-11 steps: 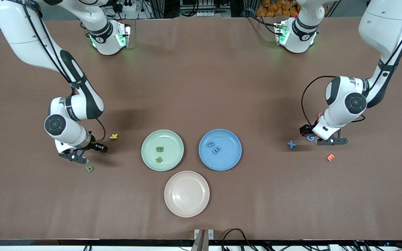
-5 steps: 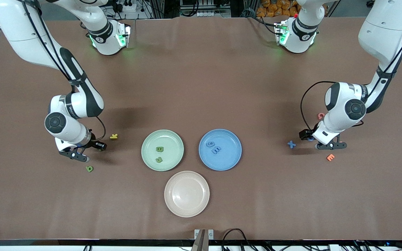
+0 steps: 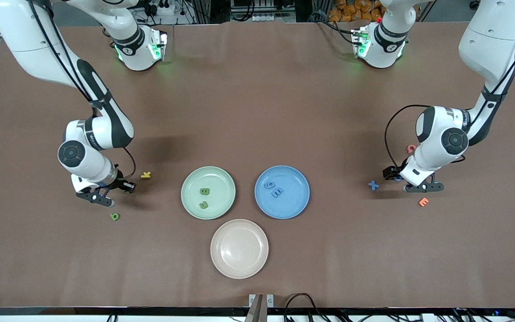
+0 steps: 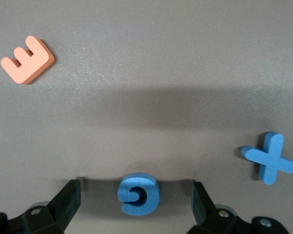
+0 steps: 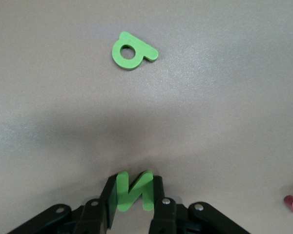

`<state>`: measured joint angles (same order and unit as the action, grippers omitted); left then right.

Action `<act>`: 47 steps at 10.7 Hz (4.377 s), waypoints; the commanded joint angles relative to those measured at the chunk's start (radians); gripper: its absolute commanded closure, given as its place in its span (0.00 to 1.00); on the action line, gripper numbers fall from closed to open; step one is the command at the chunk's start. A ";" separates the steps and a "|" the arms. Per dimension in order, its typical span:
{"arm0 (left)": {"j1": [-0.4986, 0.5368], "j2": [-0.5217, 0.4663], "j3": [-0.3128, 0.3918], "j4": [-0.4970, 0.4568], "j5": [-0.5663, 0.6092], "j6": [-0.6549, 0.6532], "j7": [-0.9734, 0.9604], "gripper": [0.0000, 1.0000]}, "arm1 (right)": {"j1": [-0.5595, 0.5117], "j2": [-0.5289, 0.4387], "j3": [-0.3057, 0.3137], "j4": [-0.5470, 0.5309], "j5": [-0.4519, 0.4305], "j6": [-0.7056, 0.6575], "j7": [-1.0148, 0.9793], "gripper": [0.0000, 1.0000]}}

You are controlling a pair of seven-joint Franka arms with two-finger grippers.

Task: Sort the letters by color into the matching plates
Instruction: 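Grasp the blue c with the left gripper while the right gripper carries N, then carry the c to the blue plate while the right gripper reaches green p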

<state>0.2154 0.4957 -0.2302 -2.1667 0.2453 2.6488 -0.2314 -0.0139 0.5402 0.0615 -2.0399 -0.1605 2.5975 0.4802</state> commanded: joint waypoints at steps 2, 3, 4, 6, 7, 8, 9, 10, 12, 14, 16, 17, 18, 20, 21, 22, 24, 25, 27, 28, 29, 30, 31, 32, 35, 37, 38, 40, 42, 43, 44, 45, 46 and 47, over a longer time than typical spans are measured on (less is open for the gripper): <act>0.004 -0.006 -0.001 -0.005 0.022 -0.021 -0.008 0.00 | -0.028 -0.029 0.027 -0.026 -0.024 0.004 -0.047 0.85; 0.006 -0.008 -0.001 -0.005 0.022 -0.029 -0.006 0.00 | -0.026 -0.043 0.027 -0.019 -0.022 -0.022 -0.049 0.85; 0.006 -0.009 -0.001 -0.005 0.022 -0.029 -0.006 0.00 | -0.021 -0.046 0.027 0.009 -0.014 -0.077 -0.048 0.85; 0.006 -0.013 -0.001 -0.005 0.022 -0.030 -0.008 0.11 | -0.006 -0.048 0.035 0.067 0.004 -0.161 -0.040 0.85; 0.010 -0.017 -0.001 -0.004 0.022 -0.030 -0.011 0.99 | 0.009 -0.048 0.035 0.084 0.034 -0.165 -0.041 0.85; 0.021 -0.020 -0.003 0.001 0.022 -0.035 -0.008 1.00 | 0.026 -0.046 0.035 0.102 0.064 -0.165 -0.041 0.85; 0.013 -0.020 -0.003 0.008 0.022 -0.056 -0.011 1.00 | 0.044 -0.045 0.035 0.118 0.091 -0.165 -0.041 0.85; 0.012 -0.020 -0.005 0.008 0.022 -0.067 -0.023 1.00 | 0.067 -0.043 0.035 0.142 0.125 -0.166 -0.041 0.85; 0.009 -0.022 -0.012 0.010 0.022 -0.069 -0.058 1.00 | 0.119 -0.039 0.035 0.190 0.217 -0.180 -0.041 0.85; -0.002 -0.029 -0.012 0.019 0.022 -0.070 -0.080 1.00 | 0.170 -0.026 0.035 0.234 0.291 -0.180 -0.040 0.85; -0.020 -0.043 -0.015 0.039 0.022 -0.079 -0.103 1.00 | 0.224 -0.006 0.034 0.266 0.321 -0.180 -0.035 0.84; -0.048 -0.040 -0.017 0.088 0.017 -0.137 -0.114 1.00 | 0.254 0.009 0.032 0.280 0.340 -0.180 -0.029 0.84; -0.083 -0.034 -0.017 0.149 0.014 -0.221 -0.156 1.00 | 0.284 0.032 0.031 0.303 0.342 -0.180 -0.005 0.83; -0.149 -0.013 -0.017 0.227 0.012 -0.309 -0.253 1.00 | 0.322 0.078 0.029 0.357 0.342 -0.180 0.034 0.83; -0.169 -0.010 -0.017 0.235 0.009 -0.311 -0.284 1.00 | 0.334 0.095 0.027 0.372 0.340 -0.180 0.038 0.82; -0.183 -0.009 -0.017 0.238 0.008 -0.311 -0.305 1.00 | 0.341 0.110 0.029 0.383 0.340 -0.180 0.040 0.81; -0.218 -0.003 -0.020 0.260 0.005 -0.311 -0.354 1.00 | 0.344 0.115 0.029 0.386 0.340 -0.180 0.048 0.30; -0.237 0.006 -0.020 0.272 0.005 -0.314 -0.388 1.00 | 0.344 0.113 0.027 0.385 0.334 -0.180 0.063 0.00; -0.280 0.010 -0.020 0.289 -0.013 -0.314 -0.445 1.00 | 0.341 0.113 0.026 0.383 0.316 -0.180 0.066 0.00; -0.306 0.021 -0.020 0.301 -0.041 -0.314 -0.459 1.00 | 0.333 0.110 0.026 0.382 0.308 -0.188 0.060 0.00; -0.339 0.042 -0.020 0.335 -0.061 -0.314 -0.503 1.00 | 0.324 0.106 0.023 0.383 0.258 -0.206 0.023 0.00; -0.382 0.070 -0.020 0.378 -0.066 -0.314 -0.569 1.00 | 0.293 0.103 0.023 0.382 0.231 -0.215 -0.048 0.00; -0.411 0.090 -0.020 0.408 -0.066 -0.314 -0.622 1.00 | 0.273 0.101 0.021 0.380 0.228 -0.224 -0.124 0.00; -0.436 0.098 -0.020 0.422 -0.067 -0.314 -0.653 1.00 | 0.235 0.100 0.021 0.380 0.226 -0.230 -0.209 0.00; -0.497 0.133 -0.021 0.490 -0.083 -0.308 -0.785 1.00 | 0.114 0.098 0.023 0.380 0.228 -0.231 -0.572 0.00; -0.559 0.191 -0.020 0.569 -0.110 -0.308 -0.854 1.00 | 0.056 0.101 0.023 0.386 0.226 -0.226 -0.810 0.00; -0.573 0.205 -0.020 0.590 -0.110 -0.305 -0.867 1.00 | 0.039 0.104 0.023 0.386 0.225 -0.221 -0.918 0.00; -0.580 0.205 -0.020 0.591 -0.109 -0.293 -0.868 1.00 | 0.003 0.107 0.023 0.386 0.226 -0.221 -1.117 0.00; -0.576 0.205 -0.017 0.591 -0.103 -0.293 -0.846 0.01 | -0.036 0.112 0.023 0.382 0.228 -0.223 -1.280 0.00; -0.574 0.204 -0.017 0.591 -0.104 -0.293 -0.848 0.00 | -0.061 0.115 0.023 0.380 0.228 -0.226 -1.345 0.00; -0.574 0.202 -0.015 0.591 -0.103 -0.293 -0.847 0.00 | -0.083 0.116 0.023 0.380 0.228 -0.227 -1.400 0.00; -0.574 0.202 -0.015 0.591 -0.097 -0.293 -0.844 0.00 | -0.095 0.121 0.023 0.379 0.228 -0.227 -1.443 0.00; -0.573 0.201 -0.014 0.591 -0.093 -0.293 -0.842 0.00 | -0.109 0.130 0.023 0.379 0.228 -0.227 -1.478 0.00; -0.567 0.199 -0.011 0.587 -0.087 -0.294 -0.832 0.00 | -0.109 0.139 0.023 0.380 0.226 -0.227 -1.489 0.00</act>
<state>-0.3551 0.6899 -0.2488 -1.5929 0.1562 2.3561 -1.0883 -0.1012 0.6565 0.0675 -1.6681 0.0745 2.3732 -0.9517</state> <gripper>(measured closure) 0.115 0.000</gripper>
